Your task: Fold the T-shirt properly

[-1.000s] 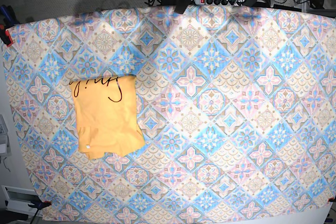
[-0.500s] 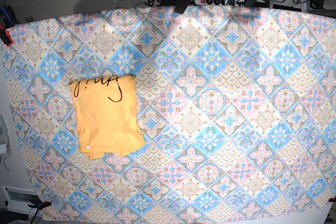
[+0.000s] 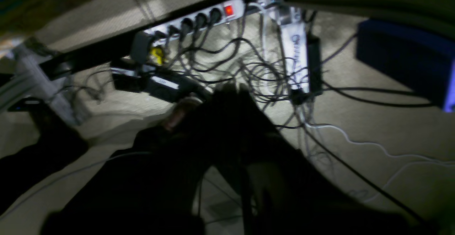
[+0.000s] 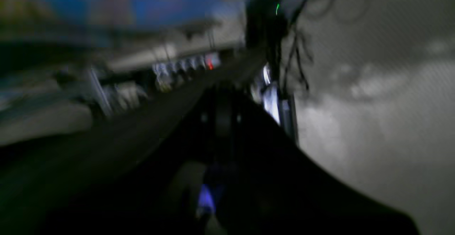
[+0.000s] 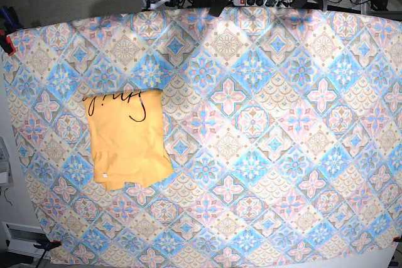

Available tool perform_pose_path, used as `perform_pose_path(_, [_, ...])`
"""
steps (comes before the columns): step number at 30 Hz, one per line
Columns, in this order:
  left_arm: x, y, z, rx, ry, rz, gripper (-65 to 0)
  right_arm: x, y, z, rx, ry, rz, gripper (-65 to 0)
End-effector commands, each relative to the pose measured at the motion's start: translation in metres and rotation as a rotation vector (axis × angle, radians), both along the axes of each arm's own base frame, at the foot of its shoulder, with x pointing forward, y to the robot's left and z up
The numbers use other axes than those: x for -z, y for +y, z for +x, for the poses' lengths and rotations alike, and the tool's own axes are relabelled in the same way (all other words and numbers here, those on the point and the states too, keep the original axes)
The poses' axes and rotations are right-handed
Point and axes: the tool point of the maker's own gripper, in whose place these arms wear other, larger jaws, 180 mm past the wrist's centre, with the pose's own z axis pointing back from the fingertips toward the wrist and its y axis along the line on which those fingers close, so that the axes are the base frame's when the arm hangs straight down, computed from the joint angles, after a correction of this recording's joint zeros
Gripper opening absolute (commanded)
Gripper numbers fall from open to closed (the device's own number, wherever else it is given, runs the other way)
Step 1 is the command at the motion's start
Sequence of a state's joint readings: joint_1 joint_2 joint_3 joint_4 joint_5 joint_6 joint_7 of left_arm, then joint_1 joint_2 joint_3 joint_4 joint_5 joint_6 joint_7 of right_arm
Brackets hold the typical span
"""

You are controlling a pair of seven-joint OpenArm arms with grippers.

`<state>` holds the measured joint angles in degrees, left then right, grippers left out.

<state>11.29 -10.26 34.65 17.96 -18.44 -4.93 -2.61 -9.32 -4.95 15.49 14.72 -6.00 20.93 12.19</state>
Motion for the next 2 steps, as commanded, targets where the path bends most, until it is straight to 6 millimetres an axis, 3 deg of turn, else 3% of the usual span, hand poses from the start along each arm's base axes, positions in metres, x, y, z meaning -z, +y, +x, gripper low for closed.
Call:
perform_pose_path(1, [-0.0004, -0.0011, -0.0073, -0.007, 0.008, -0.003, -65.0, 0.0002, 0.0052, -0.0154, -0.003, 0.027, 0.015, -63.9])
perform_pose_path(2, [-0.0001, -0.0070, -0.0094, -0.009, 0.011, -0.012, -65.0, 0.0002, 0.0052, -0.0163, -0.003, 0.029, 0.015, -63.9])
